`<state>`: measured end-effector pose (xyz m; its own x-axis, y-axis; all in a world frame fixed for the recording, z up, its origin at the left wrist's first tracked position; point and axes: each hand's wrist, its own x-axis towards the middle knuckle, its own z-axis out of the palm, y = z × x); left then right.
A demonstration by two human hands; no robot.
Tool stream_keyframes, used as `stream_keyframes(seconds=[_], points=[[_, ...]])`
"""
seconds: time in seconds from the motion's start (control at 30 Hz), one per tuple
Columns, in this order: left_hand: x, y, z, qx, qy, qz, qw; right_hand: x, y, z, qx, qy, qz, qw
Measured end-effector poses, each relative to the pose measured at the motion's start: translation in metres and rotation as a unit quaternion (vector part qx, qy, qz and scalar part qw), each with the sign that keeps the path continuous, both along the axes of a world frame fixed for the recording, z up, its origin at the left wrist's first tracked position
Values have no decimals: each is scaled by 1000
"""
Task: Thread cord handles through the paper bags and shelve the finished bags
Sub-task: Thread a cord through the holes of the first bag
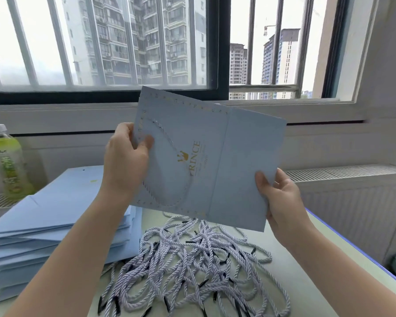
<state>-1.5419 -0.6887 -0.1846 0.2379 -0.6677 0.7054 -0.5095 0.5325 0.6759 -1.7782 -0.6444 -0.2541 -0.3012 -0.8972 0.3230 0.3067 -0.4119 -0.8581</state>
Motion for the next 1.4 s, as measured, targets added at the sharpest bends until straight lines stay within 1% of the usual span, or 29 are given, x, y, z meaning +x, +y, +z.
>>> stream_keyframes(seconds=[0.03, 0.1, 0.13, 0.17, 0.2, 0.23, 0.27, 0.3, 0.33, 0.37, 0.4, 0.43, 0.47, 0.57, 0.67, 0.73, 0.8, 0.87, 0.9, 0.93, 0.97, 1.0, 1.03, 1.07, 1.17, 1.3, 1.33, 1.37, 1.4], points=[[-1, -5, -2, 30, -39, 31, 998, 2, 1, 1, -22, 8, -21, 1000], [-5, -13, -7, 105, -130, 100, 981, 5, 3, 1, -77, 56, -72, 993], [-7, -12, -7, 144, -147, 105, 973, 7, 5, 0, -114, 89, -96, 985], [-9, -13, -9, 177, -134, 77, 972, 10, 7, 0, -150, 121, -119, 974], [-11, -11, -9, 196, -77, 13, 978, 13, 9, -1, -186, 161, -147, 958], [-12, -7, -9, 207, 14, -81, 975, 17, 11, -1, -219, 208, -169, 938], [-17, -1, -8, 216, 109, -185, 953, 20, 13, -2, -256, 263, -182, 912], [-21, 4, -6, 222, 197, -274, 915, 22, 14, -4, -295, 322, -189, 880], [-23, 9, -4, 222, 276, -337, 872, 23, 15, -7, -333, 379, -196, 841], [-25, 13, -1, 218, 344, -377, 832, 26, 16, -11, -361, 429, -196, 804], [-26, 19, 3, 221, 384, -393, 806, 27, 15, -14, -374, 470, -196, 775], [-25, 21, 5, 229, 402, -394, 794, 28, 16, -15, -374, 501, -195, 756], [-22, 26, 8, 240, 395, -388, 797, 29, 16, -15, -370, 521, -195, 744], [-9, 31, 12, 253, 319, -347, 845, 30, 18, -14, -366, 554, -173, 727], [7, 28, 12, 304, 262, -269, 875, 31, 20, -12, -340, 560, -115, 747], [18, 26, 14, 332, 239, -225, 884, 32, 21, -13, -284, 561, -120, 768], [27, 25, 17, 337, 220, -190, 896, 31, 19, -13, -174, 591, -154, 773], [33, 25, 20, 326, 210, -155, 909, 25, 15, -14, -41, 646, -142, 749], [35, 25, 21, 320, 205, -139, 915, 21, 12, -15, 28, 678, -117, 725], [37, 24, 22, 315, 197, -125, 920, 18, 11, -16, 83, 712, -88, 692], [37, 24, 22, 312, 189, -114, 924, 16, 10, -19, 123, 741, -58, 658], [37, 24, 22, 311, 184, -105, 927, 14, 9, -22, 152, 758, -30, 634], [37, 24, 21, 310, 182, -97, 928, 14, 8, -25, 170, 764, -9, 623], [38, 22, 20, 309, 182, -90, 929, 14, 6, -28, 180, 759, 3, 626], [38, 21, 18, 314, 185, -83, 927, 14, 1, -32, 183, 726, 0, 663], [39, 20, 16, 324, 187, -88, 923, 8, -5, -33, 175, 708, -40, 683], [40, 19, 16, 327, 186, -87, 923, 6, -6, -33, 169, 695, -60, 697], [39, 19, 16, 330, 183, -86, 922, 5, -7, -32, 161, 670, -83, 720], [40, 19, 15, 332, 181, -85, 922, 3, -8, -30, 146, 632, -106, 753]])
